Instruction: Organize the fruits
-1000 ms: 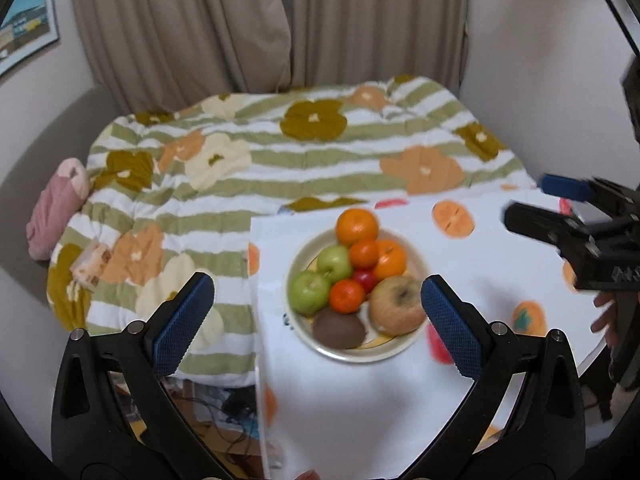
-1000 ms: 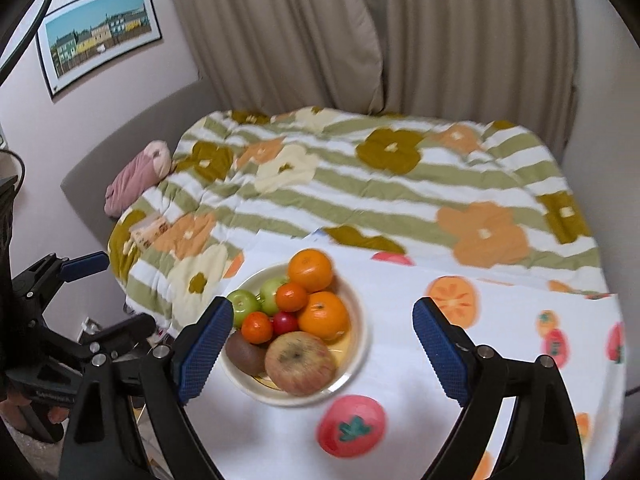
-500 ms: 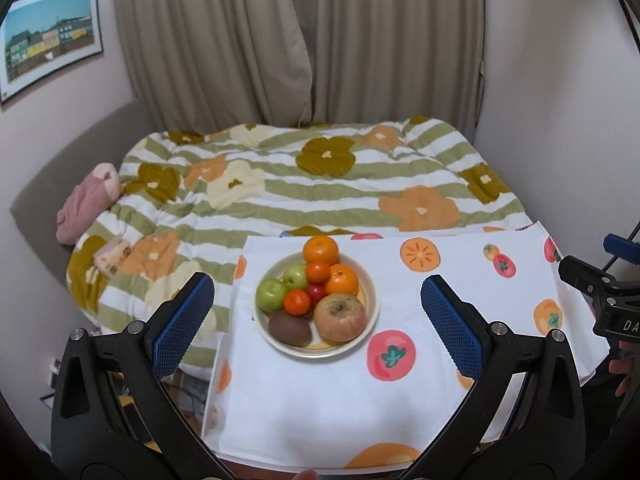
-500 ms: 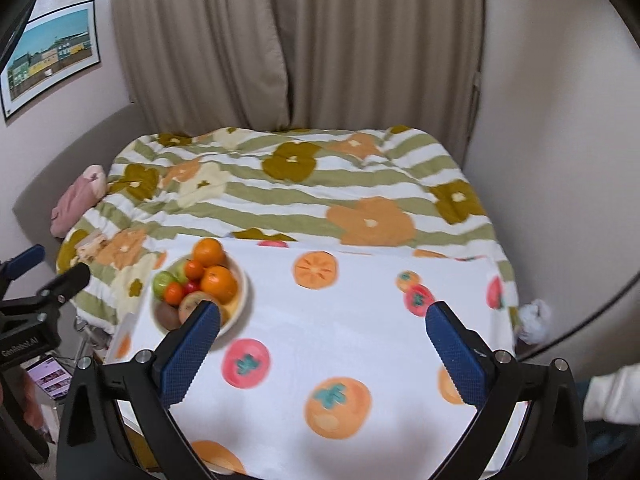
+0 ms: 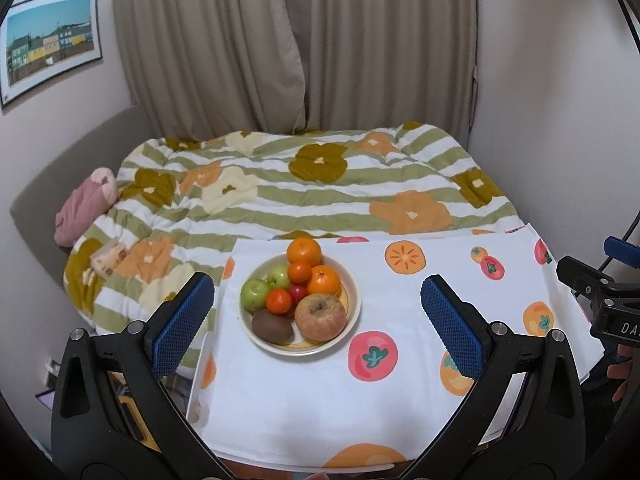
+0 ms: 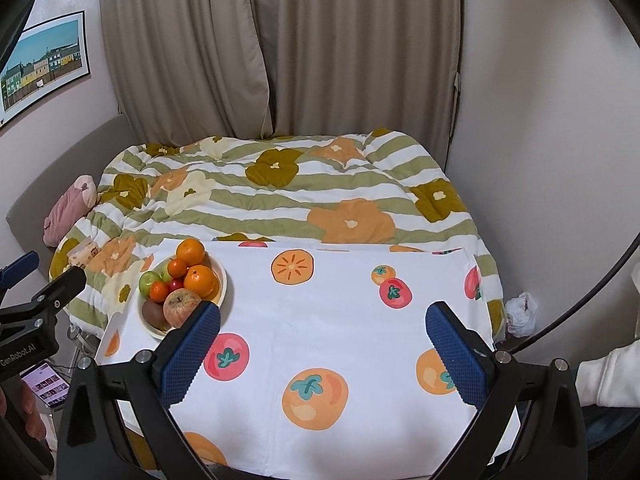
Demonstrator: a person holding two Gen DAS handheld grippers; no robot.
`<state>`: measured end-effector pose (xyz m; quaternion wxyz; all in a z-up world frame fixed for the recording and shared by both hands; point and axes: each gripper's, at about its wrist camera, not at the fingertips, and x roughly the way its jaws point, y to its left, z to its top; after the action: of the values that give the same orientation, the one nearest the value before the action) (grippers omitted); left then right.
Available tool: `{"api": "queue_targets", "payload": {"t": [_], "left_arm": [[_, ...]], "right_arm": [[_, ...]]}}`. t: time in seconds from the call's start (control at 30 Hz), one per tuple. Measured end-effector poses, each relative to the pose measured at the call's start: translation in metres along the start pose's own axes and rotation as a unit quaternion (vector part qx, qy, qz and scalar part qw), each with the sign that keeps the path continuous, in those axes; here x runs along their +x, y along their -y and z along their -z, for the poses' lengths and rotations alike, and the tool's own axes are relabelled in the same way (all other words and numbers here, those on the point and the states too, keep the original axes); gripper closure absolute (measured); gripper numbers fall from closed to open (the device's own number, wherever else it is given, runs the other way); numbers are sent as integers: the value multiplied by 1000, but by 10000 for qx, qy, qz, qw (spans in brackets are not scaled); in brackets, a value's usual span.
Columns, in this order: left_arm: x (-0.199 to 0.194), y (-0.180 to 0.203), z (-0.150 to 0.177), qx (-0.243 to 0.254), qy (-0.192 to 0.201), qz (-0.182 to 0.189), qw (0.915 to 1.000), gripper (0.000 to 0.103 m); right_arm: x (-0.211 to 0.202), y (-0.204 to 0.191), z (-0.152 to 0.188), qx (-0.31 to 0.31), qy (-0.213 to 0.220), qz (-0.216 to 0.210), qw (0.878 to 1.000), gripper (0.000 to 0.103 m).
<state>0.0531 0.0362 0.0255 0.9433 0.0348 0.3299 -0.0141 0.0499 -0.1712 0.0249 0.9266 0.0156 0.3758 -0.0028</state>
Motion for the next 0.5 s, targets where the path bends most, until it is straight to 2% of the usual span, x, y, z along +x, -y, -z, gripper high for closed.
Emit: {"api": "queue_targets", "payload": {"t": [0.5], "left_arm": [[8,1,-5,-31,-82,77,9999,0]], "right_arm": [[3,3,-2,143,-7,136,9998,0]]}}
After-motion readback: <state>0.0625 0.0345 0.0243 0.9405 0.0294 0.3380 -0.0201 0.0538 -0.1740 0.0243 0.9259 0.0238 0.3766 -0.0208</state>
